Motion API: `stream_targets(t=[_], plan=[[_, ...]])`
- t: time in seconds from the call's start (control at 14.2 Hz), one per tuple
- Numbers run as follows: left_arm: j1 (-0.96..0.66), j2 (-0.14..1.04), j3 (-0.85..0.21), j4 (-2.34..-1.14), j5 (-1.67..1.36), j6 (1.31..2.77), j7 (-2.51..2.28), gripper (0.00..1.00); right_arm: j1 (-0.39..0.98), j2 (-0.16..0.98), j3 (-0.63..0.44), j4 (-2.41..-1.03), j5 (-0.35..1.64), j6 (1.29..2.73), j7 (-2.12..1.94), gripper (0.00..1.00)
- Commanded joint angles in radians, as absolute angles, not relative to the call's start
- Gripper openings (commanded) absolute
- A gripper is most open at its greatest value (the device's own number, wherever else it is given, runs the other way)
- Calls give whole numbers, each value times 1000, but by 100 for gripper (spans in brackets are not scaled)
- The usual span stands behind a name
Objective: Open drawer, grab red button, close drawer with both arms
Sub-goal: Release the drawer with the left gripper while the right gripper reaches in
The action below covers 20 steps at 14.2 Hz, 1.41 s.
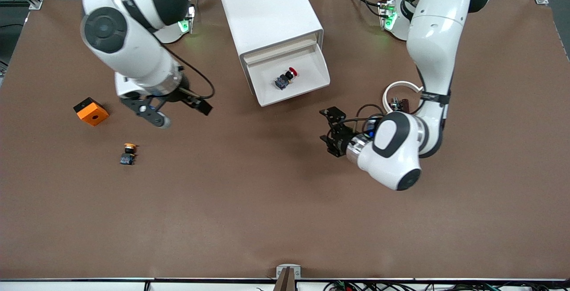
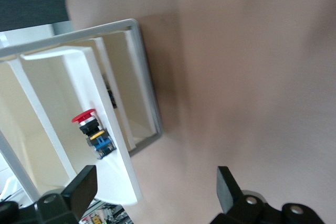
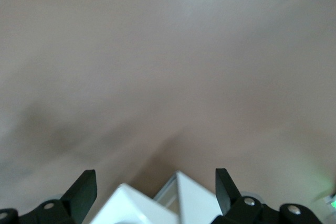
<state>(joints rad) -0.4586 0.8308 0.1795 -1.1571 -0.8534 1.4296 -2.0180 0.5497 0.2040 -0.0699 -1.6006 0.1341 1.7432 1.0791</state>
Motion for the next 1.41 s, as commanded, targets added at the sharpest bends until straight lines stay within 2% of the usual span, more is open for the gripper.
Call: stream_targets(t=[0.0,0.28,0.77,1.34], plan=[[-469,753,270,-1169,-848,1436,-1921,100,641,227,-83,-1603,155,1793,1239,100],[-477,683,383,-1164,-825,1453,-1738,100,754,278,-83,-1605,155,1841,1354,100],[-482,591,382,-1167,-505,1493,-1377,100,914,373,-86,-1611,135,1919,1460,100],[-480,439,377,-1181,-229,1486,-852,100,969,448,-84,-1621,126,1933,1511,100]])
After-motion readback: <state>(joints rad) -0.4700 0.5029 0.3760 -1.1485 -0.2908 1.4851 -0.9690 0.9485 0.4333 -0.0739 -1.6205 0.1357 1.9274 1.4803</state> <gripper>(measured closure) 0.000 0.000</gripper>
